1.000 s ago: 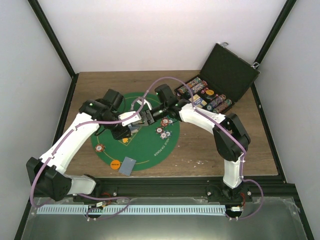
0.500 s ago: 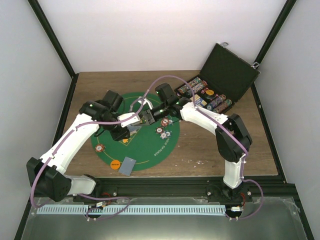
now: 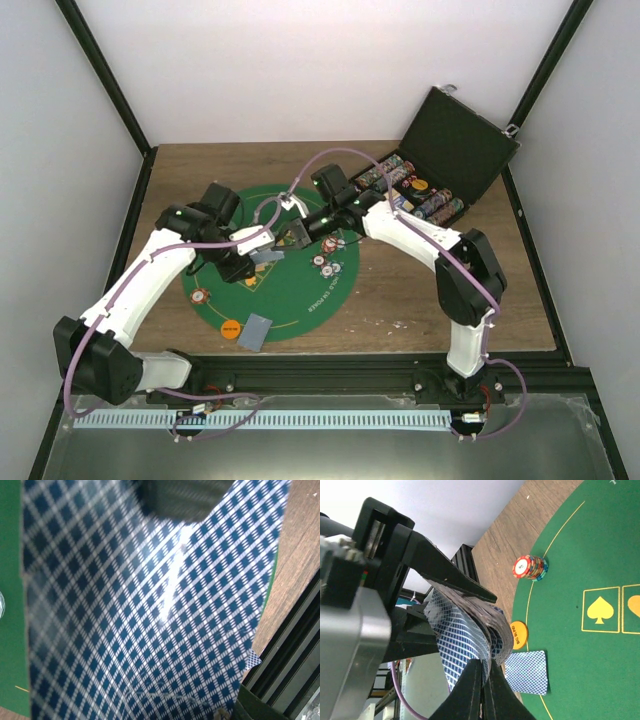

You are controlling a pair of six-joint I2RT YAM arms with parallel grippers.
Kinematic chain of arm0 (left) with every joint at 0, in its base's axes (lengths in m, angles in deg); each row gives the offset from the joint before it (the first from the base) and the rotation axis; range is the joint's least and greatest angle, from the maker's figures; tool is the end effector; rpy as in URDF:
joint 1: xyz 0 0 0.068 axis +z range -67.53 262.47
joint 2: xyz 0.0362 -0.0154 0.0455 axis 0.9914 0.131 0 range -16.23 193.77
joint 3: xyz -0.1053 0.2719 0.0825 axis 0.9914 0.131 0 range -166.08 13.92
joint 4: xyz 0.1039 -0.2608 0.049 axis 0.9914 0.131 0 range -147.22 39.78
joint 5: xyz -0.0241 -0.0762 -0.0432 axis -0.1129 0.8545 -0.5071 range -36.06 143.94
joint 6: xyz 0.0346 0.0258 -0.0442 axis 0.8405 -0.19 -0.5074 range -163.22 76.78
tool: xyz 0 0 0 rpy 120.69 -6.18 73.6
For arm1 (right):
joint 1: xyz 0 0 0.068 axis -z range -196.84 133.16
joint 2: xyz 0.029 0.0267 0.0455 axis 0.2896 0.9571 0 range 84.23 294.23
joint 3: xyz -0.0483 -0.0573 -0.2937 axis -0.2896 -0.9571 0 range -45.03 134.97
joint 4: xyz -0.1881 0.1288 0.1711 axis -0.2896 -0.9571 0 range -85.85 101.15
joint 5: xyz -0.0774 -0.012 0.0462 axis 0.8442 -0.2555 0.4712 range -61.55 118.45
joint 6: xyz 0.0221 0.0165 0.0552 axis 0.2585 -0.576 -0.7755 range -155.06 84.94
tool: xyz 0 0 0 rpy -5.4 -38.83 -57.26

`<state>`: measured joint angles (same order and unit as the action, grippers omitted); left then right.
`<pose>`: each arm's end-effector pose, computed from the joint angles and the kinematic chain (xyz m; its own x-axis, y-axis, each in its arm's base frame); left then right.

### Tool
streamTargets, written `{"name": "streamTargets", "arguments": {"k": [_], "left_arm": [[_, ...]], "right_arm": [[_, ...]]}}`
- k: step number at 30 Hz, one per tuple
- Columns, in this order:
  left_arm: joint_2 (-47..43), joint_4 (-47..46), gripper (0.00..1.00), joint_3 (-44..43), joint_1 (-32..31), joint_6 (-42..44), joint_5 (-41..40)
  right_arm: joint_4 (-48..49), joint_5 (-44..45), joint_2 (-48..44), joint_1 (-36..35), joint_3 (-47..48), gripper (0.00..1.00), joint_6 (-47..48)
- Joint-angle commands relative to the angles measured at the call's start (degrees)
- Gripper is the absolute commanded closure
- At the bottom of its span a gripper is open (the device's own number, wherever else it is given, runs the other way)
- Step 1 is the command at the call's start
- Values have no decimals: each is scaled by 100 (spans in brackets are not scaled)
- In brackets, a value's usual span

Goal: Distribute texas hold em gaming equipment

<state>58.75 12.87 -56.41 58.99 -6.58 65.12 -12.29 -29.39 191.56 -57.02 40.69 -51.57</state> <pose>0.2247 -0.1074 0.3209 -0.4487 0.8333 -0.3229 0.8793 0.4761 0.0069 0.3190 0.3211 0.2817 -0.7457 -0.4321 -0.5071 -0.6138 0.1495 0.7752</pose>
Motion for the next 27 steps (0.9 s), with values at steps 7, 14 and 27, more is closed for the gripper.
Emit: {"name": "streamTargets", "arguments": {"k": [7, 14, 27], "left_arm": [[-150, -291, 57, 206, 393, -235, 14], [-142, -388, 57, 219, 520, -340, -76], [81, -424, 58, 109, 524, -380, -62]], "right_arm": [[-795, 273, -461, 600, 517, 99, 682], [-2550, 1183, 710, 1473, 2153, 99, 2754], [-3024, 2536, 3441, 1932, 4673, 99, 3885]]}}
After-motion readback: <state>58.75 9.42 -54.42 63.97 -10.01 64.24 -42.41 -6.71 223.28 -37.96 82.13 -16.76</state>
